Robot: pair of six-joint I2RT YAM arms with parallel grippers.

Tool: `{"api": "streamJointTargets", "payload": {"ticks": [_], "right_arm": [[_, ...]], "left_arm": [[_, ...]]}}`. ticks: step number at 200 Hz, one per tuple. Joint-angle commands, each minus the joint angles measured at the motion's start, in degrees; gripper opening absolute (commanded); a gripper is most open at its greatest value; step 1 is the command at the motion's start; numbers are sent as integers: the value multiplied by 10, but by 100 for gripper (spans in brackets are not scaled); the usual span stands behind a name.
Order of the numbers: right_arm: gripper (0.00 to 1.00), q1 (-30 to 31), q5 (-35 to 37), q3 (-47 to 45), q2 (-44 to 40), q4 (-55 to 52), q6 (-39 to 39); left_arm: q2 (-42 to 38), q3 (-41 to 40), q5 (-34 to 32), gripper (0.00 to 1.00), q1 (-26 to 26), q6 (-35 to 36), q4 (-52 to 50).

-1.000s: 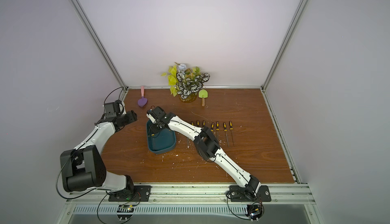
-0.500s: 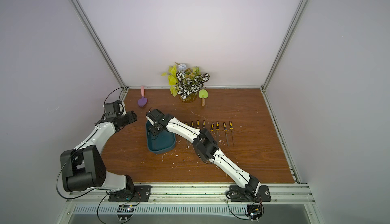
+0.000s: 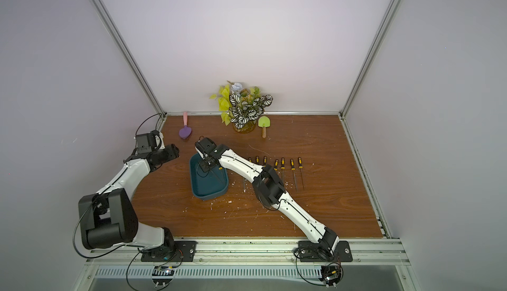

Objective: Take the file tool out of the storage box
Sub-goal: Pick up the file tool from the storage box, then place the file tool at the center of the board.

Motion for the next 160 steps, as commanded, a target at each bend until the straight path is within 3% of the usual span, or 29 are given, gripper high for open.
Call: {"api": "streamJointTargets", "payload": {"ticks": [1,41,64,108,132,160], "right_arm": [[0,-2,-26,1,-84,63,23],[0,-17,-64,-48,-186,125,31],[0,-26,-55,-129,-267,133,25],[0,-81,-6,-477,-493,223,44],[0,-151,21,-691,-625,278,65],[0,-250,47,-830,-716,253,19]], "left_arm": [[5,-2,13,65,2,-2,10],[5,-9,29,65,2,-6,19],[10,-8,25,65,-8,-5,19],[26,-5,33,65,-30,-5,16],[36,0,41,65,-34,-9,18],[42,-1,43,65,-35,-8,18]]}}
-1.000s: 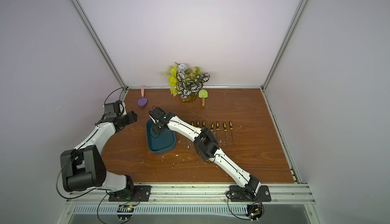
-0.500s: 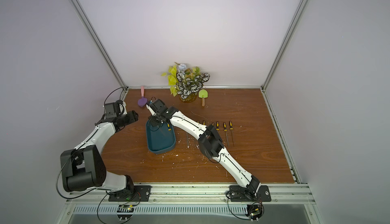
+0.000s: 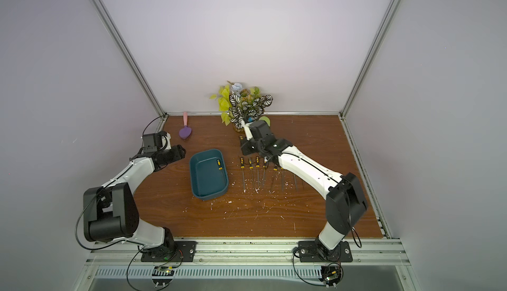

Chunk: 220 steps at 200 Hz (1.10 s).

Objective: Take the file tool out of the storage box
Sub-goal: Place the file tool at the center of the board.

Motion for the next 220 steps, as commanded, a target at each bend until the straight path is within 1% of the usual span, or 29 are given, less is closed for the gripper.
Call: {"api": "streamJointTargets", "payload": {"ticks": [1,12,26,33,48,68,87,114,166,194,220], "right_arm": [[0,-71,38,-79,-60,-1,-27],[0,-111,38,-111,-74,-17,-53],[0,-160,26,-147,-88,-16,-86],[0,-182,32,-164,-94,-10,-99],[0,-220,43,-191,-103,6,-125],[0,-273,29,-221,-93,25,-160],[0,-303,30,-232,-80,37,-187],[0,-324,15,-250,-65,78,-236],[0,-335,5,-240,6,111,-230],[5,-337,-4,-242,32,128,-224],[15,-337,-4,-234,40,123,-220]], "left_arm": [[7,0,10,65,-6,-2,5],[8,1,13,65,-6,-2,5],[5,1,10,65,-6,-2,6],[5,-1,10,65,-6,-2,8],[9,1,14,65,-6,-4,8],[12,5,18,65,-6,-3,6],[8,7,14,65,-6,-1,3],[3,3,14,65,-6,0,4],[5,5,17,65,-6,2,0],[8,8,15,65,-5,3,-2],[7,8,9,66,-5,6,-3]]}}
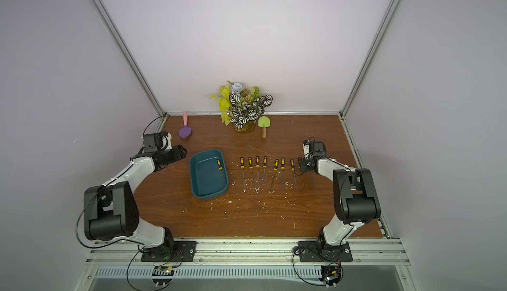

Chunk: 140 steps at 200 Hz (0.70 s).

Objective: Take the file tool out of the storage box
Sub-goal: Place the file tool at the center of the board.

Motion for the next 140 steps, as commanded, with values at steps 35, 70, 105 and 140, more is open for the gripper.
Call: {"api": "streamJointTargets", "payload": {"ticks": [35,70,105,140], "right_arm": [[30,-3,-7,23,-21,10,5],[36,-3,5,49,-43,-26,-2],[39,37,39,79,-113,-31,5],[42,75,37,109,-131,-7,44]], "left_arm": [[8,10,4,67,-5,4,-4],[9,11,7,68,-5,4,-4],[15,37,-6,68,-29,18,-44],[14,95,-10,68,-106,-14,-117]]}}
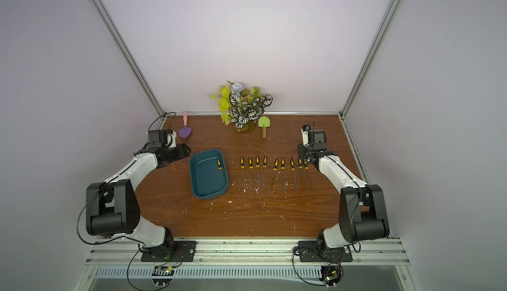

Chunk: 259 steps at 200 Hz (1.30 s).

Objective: Take the file tool out of the storage box
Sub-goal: Place the file tool at the center of the board, then pick up the file tool from the storage box.

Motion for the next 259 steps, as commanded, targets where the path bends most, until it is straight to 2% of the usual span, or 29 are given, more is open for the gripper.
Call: {"api": "streamJointTargets", "payload": {"ticks": [1,26,65,84,101,117,126,161,199,259], "right_arm": [[42,20,7,28,-15,21,36],[42,25,-11,30,-15,39,60],[42,25,-18,12,-16,45,64],[42,25,-23,1,-15,48,65],[42,25,-27,-8,-17,48,67],[42,25,-27,-11,-19,44,60],[43,25,-24,-12,-22,38,57],[43,25,-20,-29,-31,35,47],[43,24,-26,-34,-27,31,44],[43,23,-45,-34,-24,22,59]], "left_arm": [[-9,33,-1,68,-51,-20,-54],[-10,41,-3,68,-89,-76,-62],[21,74,-58,66,-171,-117,-97],[57,79,-73,65,-195,-130,-97],[87,82,-78,59,-207,-134,-88],[108,85,-79,43,-211,-137,-82],[115,85,-85,39,-213,-138,-80],[133,77,-98,40,-217,-145,-65],[178,90,-94,49,-224,-147,-42],[215,109,-88,47,-231,-136,-57]]}}
